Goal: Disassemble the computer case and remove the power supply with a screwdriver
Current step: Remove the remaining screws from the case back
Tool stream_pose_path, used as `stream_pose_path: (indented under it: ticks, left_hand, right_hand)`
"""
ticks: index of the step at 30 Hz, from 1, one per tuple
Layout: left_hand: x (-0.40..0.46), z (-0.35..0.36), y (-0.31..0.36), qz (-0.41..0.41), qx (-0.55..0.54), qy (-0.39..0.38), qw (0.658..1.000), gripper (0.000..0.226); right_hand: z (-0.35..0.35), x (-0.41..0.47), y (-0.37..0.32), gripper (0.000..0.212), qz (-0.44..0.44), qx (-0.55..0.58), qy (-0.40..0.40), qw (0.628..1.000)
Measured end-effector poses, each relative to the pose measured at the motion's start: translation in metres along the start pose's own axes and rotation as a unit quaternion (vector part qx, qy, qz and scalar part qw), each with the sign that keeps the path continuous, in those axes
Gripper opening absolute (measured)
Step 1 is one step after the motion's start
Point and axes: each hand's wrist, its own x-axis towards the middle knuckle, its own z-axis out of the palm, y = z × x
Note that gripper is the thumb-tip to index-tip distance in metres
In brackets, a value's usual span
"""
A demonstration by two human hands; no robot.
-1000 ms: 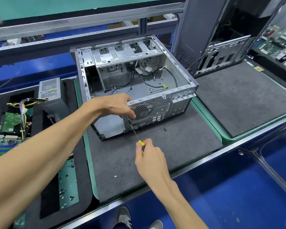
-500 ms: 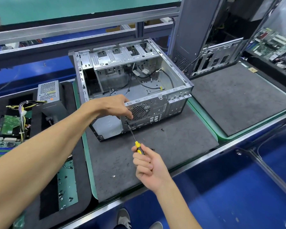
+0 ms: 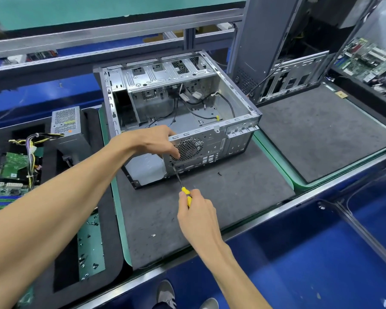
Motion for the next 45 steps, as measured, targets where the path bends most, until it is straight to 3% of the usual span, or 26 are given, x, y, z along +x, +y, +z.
stream_pose_path:
  ticks: [2,3,5,7,10,11,12,13,14,16,17,18,19,20,22,24,27,34,40,43,45]
  left_hand:
    - [-0.001,-0.001,0.000,0.002,0.002,-0.003,1.000,0.038]
    - [0.000,-0.001,0.000,0.004,-0.003,-0.004,1.000,0.037]
    - [-0.001,-0.001,0.000,0.008,-0.010,-0.008,1.000,0.032]
    - [-0.001,-0.001,0.000,0.008,-0.013,-0.009,1.000,0.025]
    - [-0.001,-0.001,-0.001,0.004,-0.019,-0.010,1.000,0.021]
    - [-0.001,-0.001,-0.001,0.003,-0.019,-0.009,1.000,0.021]
    - [0.000,-0.001,-0.002,0.003,-0.020,-0.008,1.000,0.020]
    - [0.000,-0.001,-0.002,0.002,-0.021,-0.007,1.000,0.019]
    - [0.001,0.000,-0.002,0.002,-0.022,-0.007,1.000,0.019]
    - [0.001,0.000,-0.003,0.002,-0.022,-0.004,1.000,0.019]
    - [0.002,0.000,-0.003,0.001,-0.022,-0.003,1.000,0.019]
    - [0.001,0.000,-0.003,0.001,-0.021,-0.002,1.000,0.019]
    - [0.001,0.000,-0.002,0.001,-0.021,0.000,1.000,0.021]
    - [0.001,0.000,-0.001,0.001,-0.022,0.001,1.000,0.022]
    - [0.000,0.000,0.000,-0.001,-0.026,0.003,1.000,0.022]
    - [-0.001,0.001,0.000,-0.002,-0.026,0.008,1.000,0.023]
    - [-0.002,0.000,0.001,-0.008,-0.023,0.009,1.000,0.017]
    - [-0.005,0.000,0.003,-0.016,-0.019,0.006,1.000,0.019]
    - [-0.007,0.000,0.005,-0.019,-0.025,0.001,1.000,0.030]
    - [-0.007,0.000,0.005,-0.020,-0.028,0.000,0.999,0.027]
    - [-0.006,0.000,0.005,-0.022,-0.025,0.000,0.999,0.027]
  right_hand:
    - [-0.005,0.004,-0.002,0.035,0.075,0.124,-0.055,0.988]
    - [-0.007,0.007,-0.002,0.036,0.130,0.231,-0.092,0.960]
    - [-0.011,0.009,-0.001,0.036,0.224,0.428,-0.167,0.859]
    - [-0.016,0.006,0.003,0.034,0.261,0.571,-0.221,0.746]
    - [-0.020,0.003,0.015,0.023,0.278,0.734,-0.292,0.546]
    - [-0.021,0.003,0.017,0.020,0.278,0.761,-0.302,0.503]
    - [-0.022,0.003,0.018,0.017,0.275,0.768,-0.301,0.493]
    - [-0.022,0.004,0.017,0.017,0.269,0.755,-0.292,0.521]
    - [-0.022,0.004,0.016,0.018,0.261,0.720,-0.275,0.582]
    - [-0.022,0.007,0.011,0.025,0.218,0.560,-0.198,0.775]
    - [-0.022,0.006,0.009,0.029,0.175,0.432,-0.144,0.873]
    - [-0.022,0.005,0.007,0.032,0.125,0.286,-0.088,0.946]
    - [-0.020,0.002,0.006,0.037,0.074,0.156,-0.042,0.984]
    - [-0.018,-0.001,0.005,0.041,0.036,0.071,-0.011,0.997]
    - [-0.015,-0.002,0.005,0.044,0.021,0.048,-0.007,0.999]
    - [-0.016,0.004,0.006,0.047,0.088,0.166,-0.059,0.980]
    - [-0.017,0.013,0.006,0.042,0.186,0.337,-0.112,0.916]
    - [-0.016,0.007,0.011,0.019,0.181,0.449,-0.178,0.857]
    - [-0.014,0.009,0.012,0.039,0.230,0.539,-0.229,0.777]
    - [-0.014,0.008,0.016,0.020,0.206,0.525,-0.217,0.796]
    - [-0.014,0.009,0.016,0.017,0.193,0.507,-0.216,0.812]
